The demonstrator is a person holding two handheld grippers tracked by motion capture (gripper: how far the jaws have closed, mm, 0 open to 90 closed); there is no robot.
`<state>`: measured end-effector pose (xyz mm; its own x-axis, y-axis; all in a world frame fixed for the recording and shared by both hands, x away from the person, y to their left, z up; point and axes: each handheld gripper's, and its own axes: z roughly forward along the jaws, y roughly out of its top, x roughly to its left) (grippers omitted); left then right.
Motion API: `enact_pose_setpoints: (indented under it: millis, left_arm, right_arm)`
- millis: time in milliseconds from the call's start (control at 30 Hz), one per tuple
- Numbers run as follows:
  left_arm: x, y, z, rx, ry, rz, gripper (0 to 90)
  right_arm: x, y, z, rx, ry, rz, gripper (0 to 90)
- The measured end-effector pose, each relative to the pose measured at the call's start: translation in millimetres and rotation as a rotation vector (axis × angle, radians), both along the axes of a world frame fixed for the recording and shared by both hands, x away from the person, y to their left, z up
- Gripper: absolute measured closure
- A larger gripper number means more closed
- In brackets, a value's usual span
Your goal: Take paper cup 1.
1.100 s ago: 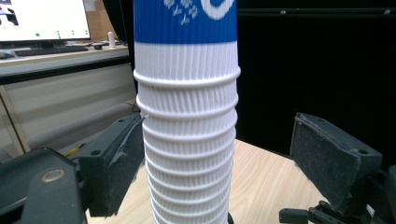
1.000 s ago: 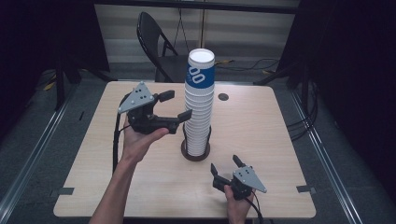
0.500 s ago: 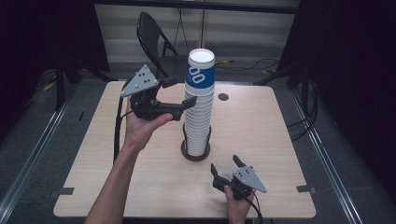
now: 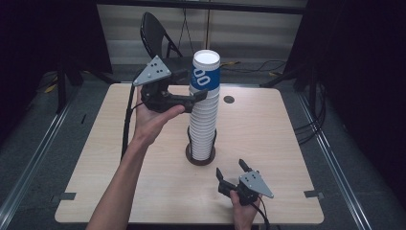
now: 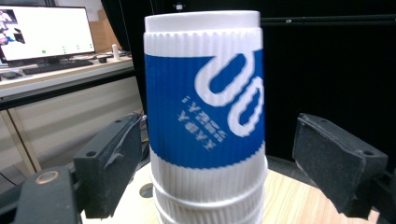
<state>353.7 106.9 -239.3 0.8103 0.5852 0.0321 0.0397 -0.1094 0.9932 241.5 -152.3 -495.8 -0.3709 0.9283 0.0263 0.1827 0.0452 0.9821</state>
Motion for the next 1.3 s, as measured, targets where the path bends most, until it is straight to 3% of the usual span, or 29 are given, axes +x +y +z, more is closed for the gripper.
enact_pose_setpoints:
  millis: [567, 1133, 1300]
  left_arm:
    - [22.8, -17.6, 7.2, 0.009, 0.04, -0.002, 15.5]
    - [29.6, -34.5, -1.4, 0.064, 0.05, 0.018, 17.0]
    - [29.2, -34.3, -1.3, 0.056, 0.046, 0.015, 19.1]
  right_arm:
    - [-0.4, -0.2, -0.2, 0.002, -0.006, 0.003, 14.2]
    - [-0.2, -0.1, -0.1, 0.002, -0.002, -0.005, 13.8]
    - [-0.3, -0.2, -0.1, 0.003, -0.004, -0.005, 13.9]
